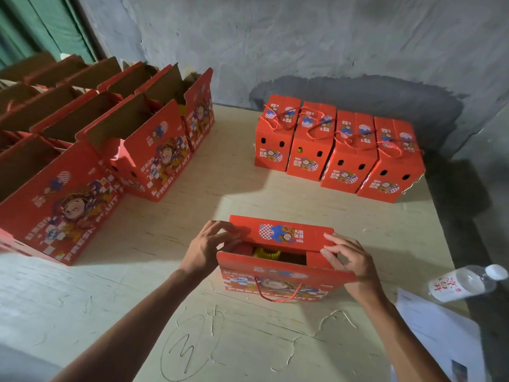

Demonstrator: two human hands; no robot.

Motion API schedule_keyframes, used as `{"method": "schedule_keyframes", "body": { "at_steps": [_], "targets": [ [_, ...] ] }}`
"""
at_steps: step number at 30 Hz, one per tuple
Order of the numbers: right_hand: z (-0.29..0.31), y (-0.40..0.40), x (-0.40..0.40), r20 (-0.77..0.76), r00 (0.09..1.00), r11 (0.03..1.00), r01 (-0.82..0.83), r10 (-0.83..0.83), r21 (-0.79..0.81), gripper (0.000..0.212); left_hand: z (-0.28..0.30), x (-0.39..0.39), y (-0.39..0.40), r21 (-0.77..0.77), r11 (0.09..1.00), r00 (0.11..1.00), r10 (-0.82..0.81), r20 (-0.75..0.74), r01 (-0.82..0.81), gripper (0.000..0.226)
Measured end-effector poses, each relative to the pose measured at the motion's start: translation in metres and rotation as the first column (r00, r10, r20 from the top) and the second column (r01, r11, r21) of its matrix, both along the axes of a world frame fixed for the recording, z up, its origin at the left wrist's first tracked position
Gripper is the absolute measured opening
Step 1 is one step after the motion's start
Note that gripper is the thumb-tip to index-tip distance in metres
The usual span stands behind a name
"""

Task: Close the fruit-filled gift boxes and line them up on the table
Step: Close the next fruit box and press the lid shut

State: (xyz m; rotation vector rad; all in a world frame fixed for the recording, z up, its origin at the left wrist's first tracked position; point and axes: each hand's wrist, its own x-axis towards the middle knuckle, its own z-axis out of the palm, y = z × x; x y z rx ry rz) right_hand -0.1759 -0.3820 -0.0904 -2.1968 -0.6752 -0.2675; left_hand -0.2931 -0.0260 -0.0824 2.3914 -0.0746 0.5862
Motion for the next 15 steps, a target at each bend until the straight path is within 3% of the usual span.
{"method": "schedule_keyframes", "body": {
  "at_steps": [2,3,5,6,9,10,12,13,15],
  "targets": [
    [-0.002,0.001,-0.001,-0.017,1.000,1.000,0.013,-0.012,0.022,0.005,-0.002,0.000,-0.006,-0.152,0.987,0.998,0.045,-0.049,-0.052,0.017],
    [-0.004,0.001,-0.002,-0.035,0.999,0.999,0.013,-0.012,0.033,0.004,-0.004,-0.001,-0.009,-0.305,0.949,0.994,0.052,-0.093,-0.078,0.015],
    [-0.008,0.002,-0.005,-0.092,0.995,0.998,0.034,-0.029,0.057,0.006,-0.003,-0.002,-0.014,-0.639,0.760,0.984,0.008,-0.176,-0.121,0.025],
    [-0.009,0.002,-0.007,-0.162,0.986,0.995,0.062,-0.048,0.080,0.015,-0.002,-0.002,-0.015,-0.734,0.665,0.981,-0.013,-0.193,-0.136,0.033],
    [-0.014,0.001,-0.017,-0.553,0.832,0.951,0.210,-0.051,0.229,0.061,-0.003,-0.001,-0.017,-0.802,0.560,0.961,-0.033,-0.274,-0.210,0.053],
    [-0.017,0.001,-0.021,-0.637,0.771,0.931,0.240,-0.010,0.276,0.066,-0.005,0.000,-0.015,-0.828,0.504,0.944,-0.073,-0.323,-0.245,0.063],
    [-0.020,0.002,-0.021,-0.672,0.740,0.926,0.224,0.041,0.303,0.056,-0.008,0.002,-0.013,-0.897,0.348,0.897,-0.245,-0.367,-0.272,0.070],
    [-0.019,0.003,-0.020,-0.665,0.745,0.933,0.209,0.042,0.293,0.051,-0.009,0.002,-0.011,-0.917,0.322,0.880,-0.331,-0.340,-0.233,0.060],
    [-0.016,0.004,-0.020,-0.662,0.749,0.935,0.233,0.003,0.269,0.043,-0.007,0.002,-0.006,-0.909,0.386,0.857,-0.404,-0.320,-0.158,0.040]
  ]
}}
